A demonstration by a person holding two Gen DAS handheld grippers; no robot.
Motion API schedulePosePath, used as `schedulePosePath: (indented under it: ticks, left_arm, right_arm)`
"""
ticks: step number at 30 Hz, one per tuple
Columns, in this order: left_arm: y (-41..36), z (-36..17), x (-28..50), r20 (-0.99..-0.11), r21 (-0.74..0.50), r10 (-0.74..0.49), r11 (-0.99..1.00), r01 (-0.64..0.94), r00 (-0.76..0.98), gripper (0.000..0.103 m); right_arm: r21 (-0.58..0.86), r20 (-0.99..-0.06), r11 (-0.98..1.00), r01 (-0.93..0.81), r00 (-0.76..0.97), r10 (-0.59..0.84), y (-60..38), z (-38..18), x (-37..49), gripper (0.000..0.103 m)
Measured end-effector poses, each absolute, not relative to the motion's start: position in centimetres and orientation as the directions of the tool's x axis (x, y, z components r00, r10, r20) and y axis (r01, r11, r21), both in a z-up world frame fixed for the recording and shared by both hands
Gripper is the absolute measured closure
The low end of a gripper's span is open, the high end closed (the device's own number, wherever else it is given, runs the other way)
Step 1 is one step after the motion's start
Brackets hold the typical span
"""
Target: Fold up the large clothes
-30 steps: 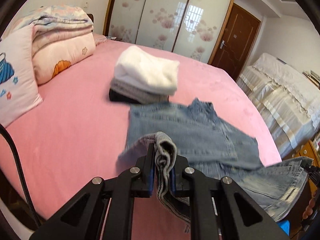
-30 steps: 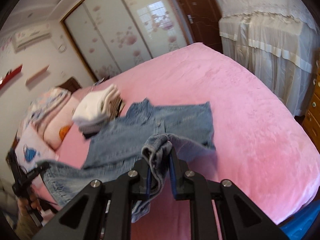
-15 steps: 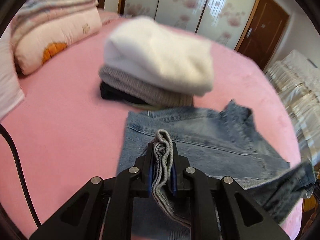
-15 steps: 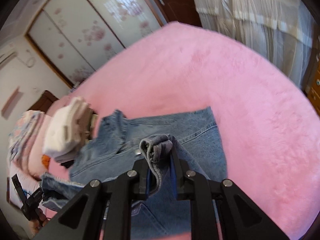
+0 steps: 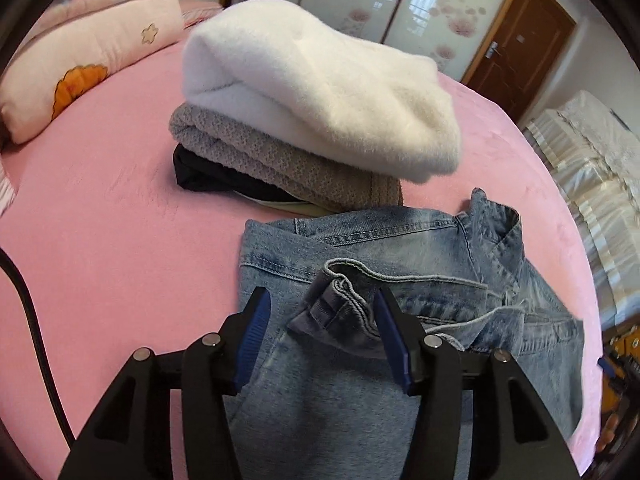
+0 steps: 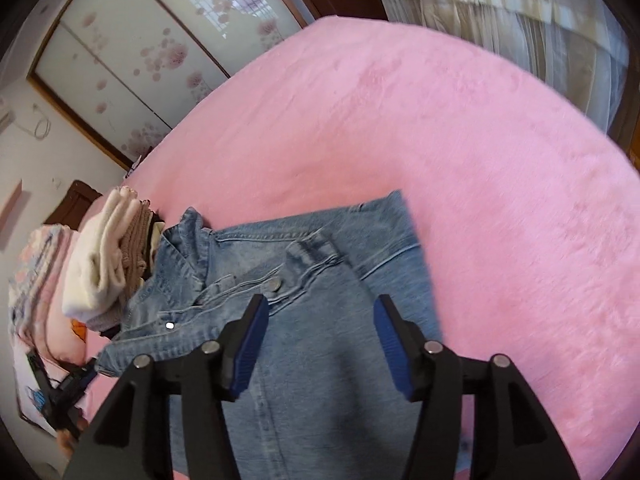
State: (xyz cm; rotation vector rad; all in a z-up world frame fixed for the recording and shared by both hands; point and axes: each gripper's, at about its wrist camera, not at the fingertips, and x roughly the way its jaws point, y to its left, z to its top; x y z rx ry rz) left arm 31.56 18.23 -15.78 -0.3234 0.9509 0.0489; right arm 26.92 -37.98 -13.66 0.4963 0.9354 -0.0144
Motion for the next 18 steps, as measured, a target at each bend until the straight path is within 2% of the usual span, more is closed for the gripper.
schedulePosePath:
  ticks: [11, 15, 18]
  left_arm:
    - [17.1, -16.0, 30.6, -0.792, -0.132, -0.15, 0.988, 0.073, 0.592, 0.05]
    - [17.3, -15.9, 30.2, -0.786, -0.131, -0.176, 0.984, 0.118, 0.593, 0.05]
    - [18.0, -15.8, 30.2, -0.78, -0.188, -0.221, 0.975, 0.117, 0.585, 0.05]
  right_arm:
    - [0.179, -0.823, 0.983, 0.035, 0.553, 0.13, -34.6, -15.6, 29.5, 0.044]
    - [0.182, -0.823, 0.983, 0.018, 0.55, 0.142, -34.5, -16.2, 30.0, 0.044]
    - [0.199, -0.825, 0.98, 0.021, 0.543, 0.156, -34.7, -16.6, 30.3, 0.044]
